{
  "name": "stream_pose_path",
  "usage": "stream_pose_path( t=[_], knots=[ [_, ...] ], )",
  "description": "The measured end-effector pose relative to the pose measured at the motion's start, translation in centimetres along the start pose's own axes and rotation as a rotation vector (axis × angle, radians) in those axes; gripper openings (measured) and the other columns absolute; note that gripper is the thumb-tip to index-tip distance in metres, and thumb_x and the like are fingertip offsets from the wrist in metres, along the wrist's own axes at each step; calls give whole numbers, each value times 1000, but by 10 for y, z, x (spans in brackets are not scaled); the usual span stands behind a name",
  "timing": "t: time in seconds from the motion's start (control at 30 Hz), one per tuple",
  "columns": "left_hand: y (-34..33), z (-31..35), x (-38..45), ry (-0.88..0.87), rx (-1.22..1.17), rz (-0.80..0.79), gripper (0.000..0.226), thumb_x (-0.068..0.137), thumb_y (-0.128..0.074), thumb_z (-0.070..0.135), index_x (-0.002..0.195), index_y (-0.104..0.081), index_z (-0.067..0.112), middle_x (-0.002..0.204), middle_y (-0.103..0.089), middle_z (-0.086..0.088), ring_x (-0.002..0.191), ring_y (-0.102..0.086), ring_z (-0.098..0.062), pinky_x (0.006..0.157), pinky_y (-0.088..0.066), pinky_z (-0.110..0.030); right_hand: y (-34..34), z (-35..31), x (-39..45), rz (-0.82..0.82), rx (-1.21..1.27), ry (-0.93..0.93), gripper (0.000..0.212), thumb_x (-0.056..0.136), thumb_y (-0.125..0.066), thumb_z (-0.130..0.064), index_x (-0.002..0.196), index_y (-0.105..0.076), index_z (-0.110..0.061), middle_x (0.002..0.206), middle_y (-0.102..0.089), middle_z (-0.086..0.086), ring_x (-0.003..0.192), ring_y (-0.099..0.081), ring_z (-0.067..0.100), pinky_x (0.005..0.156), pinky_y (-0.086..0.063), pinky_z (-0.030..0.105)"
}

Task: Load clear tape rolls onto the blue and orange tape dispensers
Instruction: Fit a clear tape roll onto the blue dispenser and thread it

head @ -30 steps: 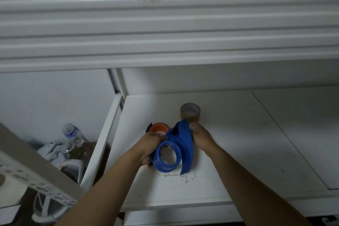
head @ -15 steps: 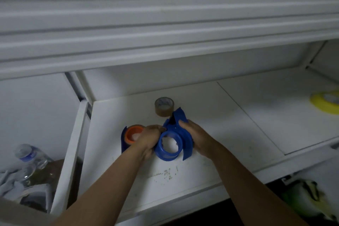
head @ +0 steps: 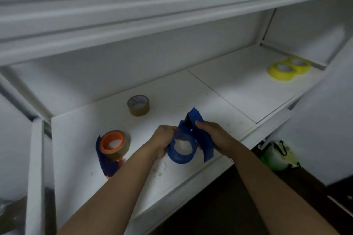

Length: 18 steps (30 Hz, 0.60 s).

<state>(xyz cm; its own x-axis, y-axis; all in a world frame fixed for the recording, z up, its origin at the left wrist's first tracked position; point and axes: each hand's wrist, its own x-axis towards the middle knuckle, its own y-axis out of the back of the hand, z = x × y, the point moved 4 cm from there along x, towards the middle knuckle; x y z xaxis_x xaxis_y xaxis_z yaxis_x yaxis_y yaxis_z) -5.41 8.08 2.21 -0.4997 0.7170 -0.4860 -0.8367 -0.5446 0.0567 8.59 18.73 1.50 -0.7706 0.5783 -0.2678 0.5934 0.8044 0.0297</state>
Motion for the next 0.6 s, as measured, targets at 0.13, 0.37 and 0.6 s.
stream_pose_path(
  t=[0.13, 0.37, 0.6],
  knots=[
    [-38, 1, -2, 3, 62, -70, 17, 91, -57, 9, 92, -69, -3, 65, -59, -9, 38, -46, -8, 42, -37, -18, 33, 10, -21, 68, -10, 9, 52, 85, -57, -61, 110, -69, -17, 102, -72, 14, 90, -66, 37, 73, -53, 43],
    [-140, 7, -18, 7, 107, -212, 20, 91, -52, 10, 94, -69, -2, 79, -67, -12, 40, -52, -6, 44, -42, -20, 119, 30, -75, 126, 49, 52, 46, 89, -56, -57, 115, -65, -21, 108, -71, 8, 100, -65, 39, 85, -54, 51],
    [-282, -5, -41, 44, 207, -316, 22, 92, -56, 35, 84, -69, 19, 79, -67, 1, 62, -54, -9, 63, -45, -23, 237, 76, -146, 282, 186, 2, 56, 81, -66, -55, 115, -55, -13, 107, -67, 6, 89, -70, 27, 75, -56, 39]
  ],
)
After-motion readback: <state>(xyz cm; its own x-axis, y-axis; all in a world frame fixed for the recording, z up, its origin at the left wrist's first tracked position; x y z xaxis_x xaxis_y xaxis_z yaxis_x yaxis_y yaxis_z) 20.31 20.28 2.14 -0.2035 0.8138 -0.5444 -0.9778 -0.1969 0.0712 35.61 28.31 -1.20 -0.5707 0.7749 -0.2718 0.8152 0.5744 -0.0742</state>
